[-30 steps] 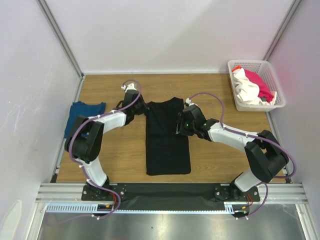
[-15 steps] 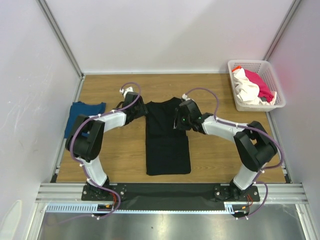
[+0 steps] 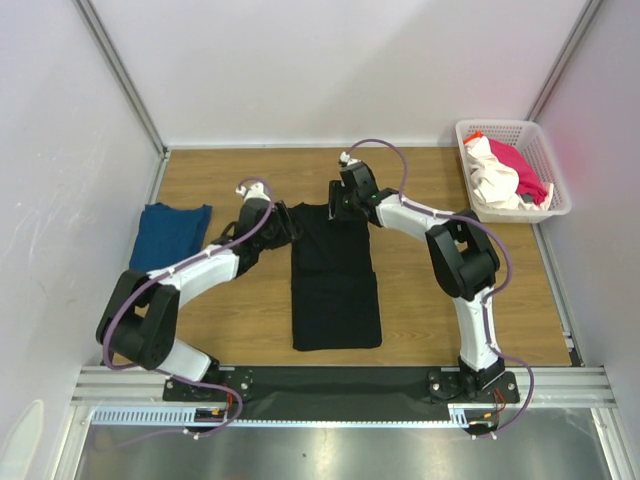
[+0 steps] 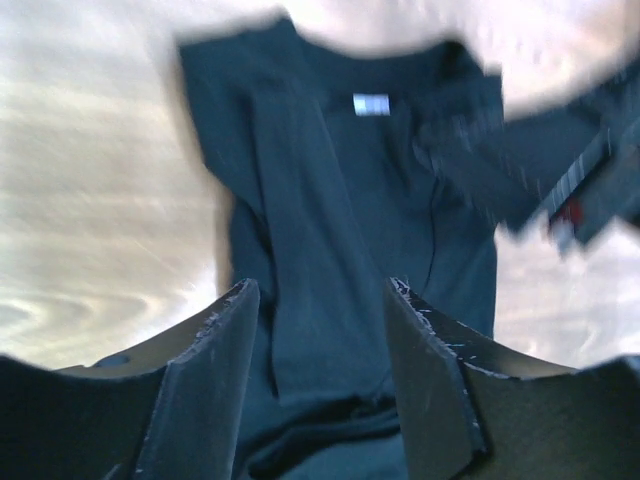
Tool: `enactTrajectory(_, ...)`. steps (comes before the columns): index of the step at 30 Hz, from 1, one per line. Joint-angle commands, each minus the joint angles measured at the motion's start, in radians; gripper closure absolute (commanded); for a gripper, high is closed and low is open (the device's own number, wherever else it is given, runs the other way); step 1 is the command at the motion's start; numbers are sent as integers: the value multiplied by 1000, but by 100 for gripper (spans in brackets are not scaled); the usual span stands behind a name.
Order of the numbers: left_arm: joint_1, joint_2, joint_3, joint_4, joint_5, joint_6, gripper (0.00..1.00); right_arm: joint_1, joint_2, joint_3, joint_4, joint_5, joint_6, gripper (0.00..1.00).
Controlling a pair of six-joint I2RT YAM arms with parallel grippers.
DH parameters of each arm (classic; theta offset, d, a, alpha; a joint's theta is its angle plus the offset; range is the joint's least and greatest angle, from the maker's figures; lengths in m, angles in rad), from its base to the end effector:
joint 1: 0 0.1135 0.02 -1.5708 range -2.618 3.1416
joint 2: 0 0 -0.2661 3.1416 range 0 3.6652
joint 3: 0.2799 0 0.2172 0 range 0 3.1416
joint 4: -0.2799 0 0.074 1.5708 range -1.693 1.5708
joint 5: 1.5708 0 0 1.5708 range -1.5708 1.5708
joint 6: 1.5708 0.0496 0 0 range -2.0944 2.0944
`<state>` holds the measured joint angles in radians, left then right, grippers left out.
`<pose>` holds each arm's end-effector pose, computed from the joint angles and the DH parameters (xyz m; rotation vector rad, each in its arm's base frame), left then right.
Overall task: Fold and stack the t-shirts
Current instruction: Fold the tshirt
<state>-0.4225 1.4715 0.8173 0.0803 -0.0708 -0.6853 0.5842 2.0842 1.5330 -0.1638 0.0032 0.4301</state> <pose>0.2746 -0.1196 0.2318 -0.3299 2.1729 -0.5629 0.3782 0.2499 0.2061 -0.1785 2.3348 0.5154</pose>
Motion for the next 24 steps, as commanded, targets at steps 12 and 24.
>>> enactTrajectory(12,-62,116,-61,102,43,-60,46,-3,100,114,-25,-21,-116,45)
enactTrajectory(24,-102,95,-89,70,20,-76,51,-4,146,133,-6,-12,-116,67)
